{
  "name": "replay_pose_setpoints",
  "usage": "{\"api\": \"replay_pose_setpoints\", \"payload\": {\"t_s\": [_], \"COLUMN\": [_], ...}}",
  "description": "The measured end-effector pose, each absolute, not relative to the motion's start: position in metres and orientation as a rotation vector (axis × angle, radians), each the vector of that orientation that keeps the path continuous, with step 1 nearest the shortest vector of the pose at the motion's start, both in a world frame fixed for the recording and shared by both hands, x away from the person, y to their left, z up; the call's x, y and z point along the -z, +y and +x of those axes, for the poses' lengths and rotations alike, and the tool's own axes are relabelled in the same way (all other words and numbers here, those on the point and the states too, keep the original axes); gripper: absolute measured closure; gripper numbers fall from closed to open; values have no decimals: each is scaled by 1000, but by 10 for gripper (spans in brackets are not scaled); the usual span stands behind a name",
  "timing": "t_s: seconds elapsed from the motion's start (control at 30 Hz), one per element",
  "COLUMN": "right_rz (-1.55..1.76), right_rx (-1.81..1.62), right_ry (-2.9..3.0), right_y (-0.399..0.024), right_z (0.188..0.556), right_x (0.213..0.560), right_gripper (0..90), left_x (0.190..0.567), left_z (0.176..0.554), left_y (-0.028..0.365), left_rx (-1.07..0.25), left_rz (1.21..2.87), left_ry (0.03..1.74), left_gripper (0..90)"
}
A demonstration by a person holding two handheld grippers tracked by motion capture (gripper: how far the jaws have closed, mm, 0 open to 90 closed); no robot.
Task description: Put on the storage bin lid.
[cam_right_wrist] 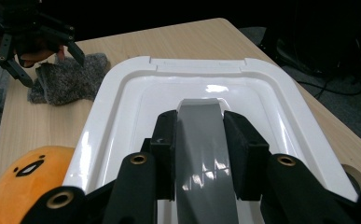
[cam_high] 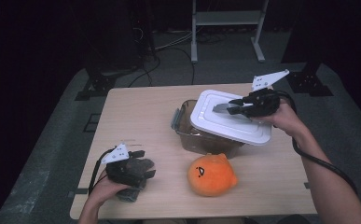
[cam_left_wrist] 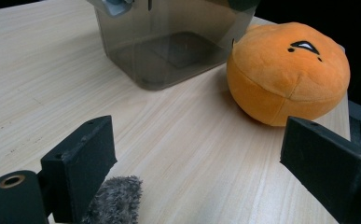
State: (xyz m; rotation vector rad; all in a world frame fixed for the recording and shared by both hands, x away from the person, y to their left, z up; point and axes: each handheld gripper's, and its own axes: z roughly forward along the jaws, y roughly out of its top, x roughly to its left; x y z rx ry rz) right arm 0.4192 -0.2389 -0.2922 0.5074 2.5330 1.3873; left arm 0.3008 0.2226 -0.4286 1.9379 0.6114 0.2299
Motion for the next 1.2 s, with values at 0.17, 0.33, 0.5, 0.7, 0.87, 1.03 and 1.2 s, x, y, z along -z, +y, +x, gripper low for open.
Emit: {"api": "replay_pose_setpoints", "payload": {"t_s": [0.17, 0.33, 0.5, 0.7, 0.87, 1.03, 1.2], "right_rz": [531, 552, 571, 594, 608, 620, 631], "right_rx": [-1392, -1388, -1383, -1376, -1373, -1377, -1382], "right_ry": [2510, 2496, 2482, 2468, 2456, 2441, 2429], "right_y": [-252, -261, -271, -281, -289, -296, -302], "right_z": [412, 406, 400, 395, 392, 388, 384], "right_x": [290, 287, 285, 284, 284, 283, 283], "right_gripper": [654, 654, 654, 654, 654, 654, 654], "left_x": [429, 428, 428, 429, 429, 429, 429], "left_z": [301, 301, 301, 301, 301, 300, 300], "left_y": [222, 222, 222, 222, 222, 221, 221], "left_rx": [-233, -233, -232, -235, -234, -230, -229], "left_rz": [1943, 1942, 1940, 1946, 1944, 1945, 1945], "left_ry": [605, 607, 611, 610, 611, 612, 612], "left_gripper": [91, 91, 91, 91, 91, 90, 90]}}
